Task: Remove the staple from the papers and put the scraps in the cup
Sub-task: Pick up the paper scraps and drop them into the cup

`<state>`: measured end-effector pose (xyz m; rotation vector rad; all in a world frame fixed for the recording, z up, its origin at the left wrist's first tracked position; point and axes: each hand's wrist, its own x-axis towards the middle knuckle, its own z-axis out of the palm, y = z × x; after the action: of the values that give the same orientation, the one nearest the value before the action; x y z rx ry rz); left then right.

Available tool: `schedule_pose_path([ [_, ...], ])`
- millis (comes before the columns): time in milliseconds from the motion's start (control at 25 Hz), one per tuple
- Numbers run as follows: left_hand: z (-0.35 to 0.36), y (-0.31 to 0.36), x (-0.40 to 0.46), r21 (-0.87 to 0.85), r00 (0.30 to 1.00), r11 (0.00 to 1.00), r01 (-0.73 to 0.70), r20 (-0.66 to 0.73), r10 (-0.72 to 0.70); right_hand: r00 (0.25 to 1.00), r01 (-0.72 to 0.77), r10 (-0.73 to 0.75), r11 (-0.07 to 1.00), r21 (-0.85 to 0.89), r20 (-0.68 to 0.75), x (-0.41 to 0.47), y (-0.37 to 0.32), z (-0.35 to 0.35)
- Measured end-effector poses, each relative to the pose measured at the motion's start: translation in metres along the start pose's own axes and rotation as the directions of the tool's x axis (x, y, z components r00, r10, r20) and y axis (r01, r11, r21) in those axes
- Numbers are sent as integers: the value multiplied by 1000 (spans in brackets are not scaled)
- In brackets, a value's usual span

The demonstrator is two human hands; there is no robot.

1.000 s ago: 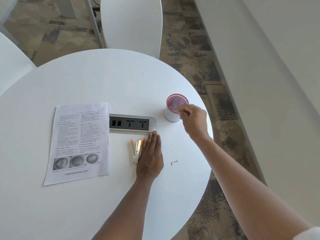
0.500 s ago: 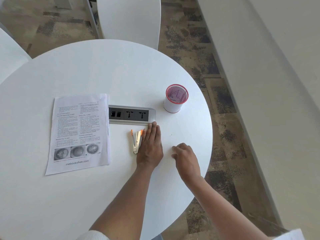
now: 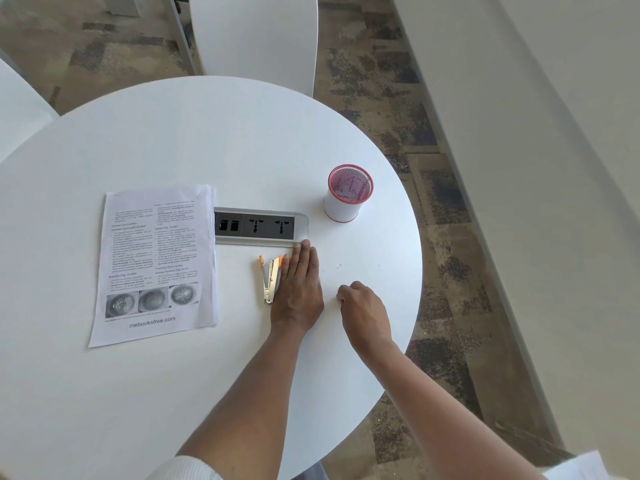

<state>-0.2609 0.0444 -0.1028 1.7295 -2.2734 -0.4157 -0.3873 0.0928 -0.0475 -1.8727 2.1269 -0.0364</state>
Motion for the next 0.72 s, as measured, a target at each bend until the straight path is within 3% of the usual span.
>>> schedule_pose_path([
  [160,-1,1,1,11,1000,1000,-8,-18,8,998,62,-62,998,-19,1,4,2,-3],
  [240,0,0,1,7,1000,1000,-8,-22,8,998,-42,50,982,183,-41,10,9,-8],
  [280,0,1,1,1,1000,1000,-8,-21,8,982,-164,187,917,365,-29,14,15,-12],
  [320,0,1,0,-2,1000,1000,-7,-21,7,935,-312,351,759,571,44,19,20,-17],
  [360,-1,1,0,-3,1000,1000,-6,-23,6,859,-428,486,506,749,163,24,26,-22],
  [440,-1,2,0,-5,1000,1000,-2,-25,2,733,-458,551,-37,888,400,34,37,-31],
  [480,-1,2,0,-6,1000,1000,-1,-26,1,717,-416,526,-203,887,457,39,39,-38],
  [520,-1,2,-1,-4,1000,1000,0,-27,0,727,-372,493,-302,878,478,47,40,-46],
  [600,-2,2,-1,4,1000,1000,2,-24,-2,794,-303,402,-387,871,455,67,35,-69],
  [720,-2,2,-2,21,1000,1000,-5,-20,5,886,-256,279,-369,893,370,113,22,-107],
])
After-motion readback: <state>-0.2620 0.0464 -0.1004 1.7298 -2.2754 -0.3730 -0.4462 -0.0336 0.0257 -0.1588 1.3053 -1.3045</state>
